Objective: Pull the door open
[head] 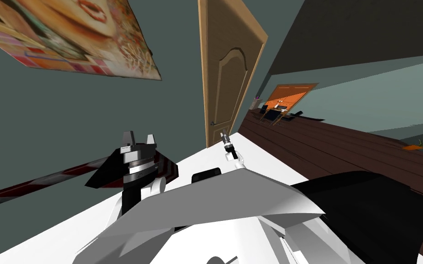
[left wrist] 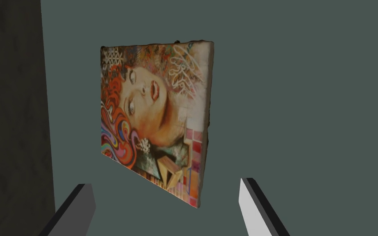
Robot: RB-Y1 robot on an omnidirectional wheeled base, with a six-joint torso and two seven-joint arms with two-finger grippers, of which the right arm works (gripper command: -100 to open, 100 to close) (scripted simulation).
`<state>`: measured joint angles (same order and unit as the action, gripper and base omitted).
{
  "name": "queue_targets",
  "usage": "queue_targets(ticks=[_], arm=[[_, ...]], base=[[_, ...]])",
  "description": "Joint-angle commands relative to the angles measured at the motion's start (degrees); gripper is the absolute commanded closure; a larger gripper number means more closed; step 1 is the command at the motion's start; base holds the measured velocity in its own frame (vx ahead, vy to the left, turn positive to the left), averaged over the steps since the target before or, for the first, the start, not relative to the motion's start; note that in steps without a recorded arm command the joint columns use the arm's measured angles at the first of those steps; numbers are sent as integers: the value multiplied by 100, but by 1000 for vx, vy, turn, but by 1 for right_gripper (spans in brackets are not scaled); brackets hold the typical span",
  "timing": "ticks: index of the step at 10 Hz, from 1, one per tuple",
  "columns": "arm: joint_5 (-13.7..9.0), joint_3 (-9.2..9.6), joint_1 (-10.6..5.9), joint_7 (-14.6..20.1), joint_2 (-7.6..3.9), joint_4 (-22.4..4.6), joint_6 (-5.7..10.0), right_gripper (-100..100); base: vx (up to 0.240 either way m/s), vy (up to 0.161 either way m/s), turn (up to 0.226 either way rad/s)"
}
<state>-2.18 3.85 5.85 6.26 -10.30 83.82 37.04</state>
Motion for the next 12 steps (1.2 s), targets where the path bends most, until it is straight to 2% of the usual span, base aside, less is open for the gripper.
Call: queue_targets(ticks=[1,4,5,7,8,12], arm=[[0,23,-94,22,-38,-263,8,-100],[2,65,-279,53,-99,-722,19,-100],[2,65,-279,53,-99,-737,19,-100],[4,92,-400,74,-138,-1045,26,-100],[4,92,-400,74,-138,-1045,26,-100],[7,145,-631,113,-213,-1640,39,-100]], base=[[93,-61,101],[79,-73,79],[42,-49,29],[55,-39,56],[47,-38,39],[69,-62,75]])
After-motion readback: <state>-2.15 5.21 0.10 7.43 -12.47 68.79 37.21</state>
